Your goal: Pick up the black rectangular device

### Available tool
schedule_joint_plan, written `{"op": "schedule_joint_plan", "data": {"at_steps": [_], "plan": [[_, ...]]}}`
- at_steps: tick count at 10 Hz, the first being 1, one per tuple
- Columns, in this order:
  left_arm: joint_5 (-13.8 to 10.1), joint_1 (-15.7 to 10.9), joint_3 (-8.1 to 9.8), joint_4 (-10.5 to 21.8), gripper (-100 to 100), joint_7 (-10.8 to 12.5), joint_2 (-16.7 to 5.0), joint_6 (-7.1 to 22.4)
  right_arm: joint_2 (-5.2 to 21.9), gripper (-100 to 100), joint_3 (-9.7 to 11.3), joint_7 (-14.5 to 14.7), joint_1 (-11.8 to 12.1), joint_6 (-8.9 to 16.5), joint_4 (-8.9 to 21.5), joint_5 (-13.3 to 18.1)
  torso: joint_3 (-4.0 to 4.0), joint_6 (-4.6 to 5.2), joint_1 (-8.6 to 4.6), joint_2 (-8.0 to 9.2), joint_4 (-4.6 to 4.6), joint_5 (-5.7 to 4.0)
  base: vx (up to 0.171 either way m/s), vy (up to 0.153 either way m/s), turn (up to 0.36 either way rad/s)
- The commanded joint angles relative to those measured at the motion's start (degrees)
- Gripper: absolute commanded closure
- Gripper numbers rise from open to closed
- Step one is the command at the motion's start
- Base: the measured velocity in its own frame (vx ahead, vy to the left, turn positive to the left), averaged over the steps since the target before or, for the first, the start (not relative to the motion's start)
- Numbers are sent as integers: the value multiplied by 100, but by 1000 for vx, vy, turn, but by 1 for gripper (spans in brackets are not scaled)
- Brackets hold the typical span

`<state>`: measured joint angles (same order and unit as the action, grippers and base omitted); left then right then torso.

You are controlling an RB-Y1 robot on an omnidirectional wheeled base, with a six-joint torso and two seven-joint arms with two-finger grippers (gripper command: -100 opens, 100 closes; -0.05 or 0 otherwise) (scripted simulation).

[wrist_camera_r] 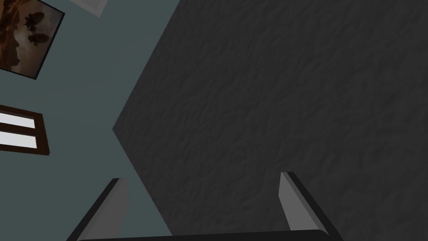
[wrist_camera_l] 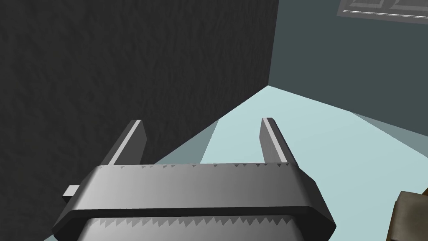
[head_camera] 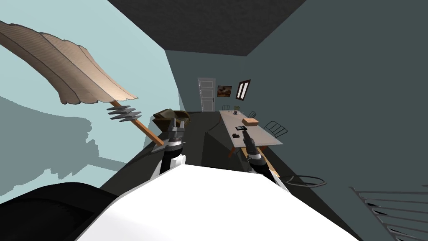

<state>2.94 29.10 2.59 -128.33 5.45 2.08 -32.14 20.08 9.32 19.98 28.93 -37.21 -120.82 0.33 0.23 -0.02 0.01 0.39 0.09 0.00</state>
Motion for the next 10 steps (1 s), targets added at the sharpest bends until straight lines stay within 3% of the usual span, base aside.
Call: {"op": "schedule_joint_plan", "data": {"at_steps": [1, 2, 3, 4, 5, 6, 7, 8, 9, 10], "plan": [[0, 0, 0, 0, 0, 0, 0, 0, 78, -100, 160, 180, 86, -9, 168, 54, 0, 0, 0, 0, 0, 0, -93, 10, 39], [0, 1, 1, 0, 0, 0, 0, 0, 257, -100, 345, 388, 105, 14, 391, 97, 0, 3, -1, -3, 1, 0, -53, 22, 98], [0, 1, 0, 0, 0, 0, 0, 0, 257, -100, 345, 388, 105, 14, 466, 97, -7, 0, 2, -15, -2, 0, -26, 19, 66], [0, 2, 1, 0, 0, 0, 0, 0, 442, -100, 537, 609, 114, 45, 675, 140, -13, 3, 1, -25, -4, 1, -12, 22, 124], [0, 1, 0, 0, 0, 0, 0, 0, 442, -100, 537, 609, 114, 45, 788, 140, -18, 0, 0, -34, -6, 0, -4, 14, 71], [0, 2, 1, 0, 0, 0, 0, 0, 641, -100, 734, 843, 116, 87, 1013, 183, -21, 3, -2, -38, -7, 0, 6, 25, 183], [0, 1, 0, 0, 0, 0, 0, 0, 641, -100, 734, 843, 116, 87, 1132, 183, -23, 0, 2, -42, -8, 0, 10, 21, 89], [0, 2, 1, 0, 0, 0, 0, 0, 854, -100, 936, 1086, 110, 138, 1379, 227, -24, 3, 1, -44, -8, 1, 26, 28, 139], [0, 2, 0, 0, 0, 0, 0, 0, 854, -100, 936, 1086, 110, 138, 1495, 227, -28, 0, 2, -50, -10, 1, 29, 19, 87], [0, 2, 1, 0, 0, 0, 0, 0, 1083, -100, 1141, 1333, 100, 197, 1636, 269, -28, 3, 1, -50, -10, 1, 46, 35, 227]]}}
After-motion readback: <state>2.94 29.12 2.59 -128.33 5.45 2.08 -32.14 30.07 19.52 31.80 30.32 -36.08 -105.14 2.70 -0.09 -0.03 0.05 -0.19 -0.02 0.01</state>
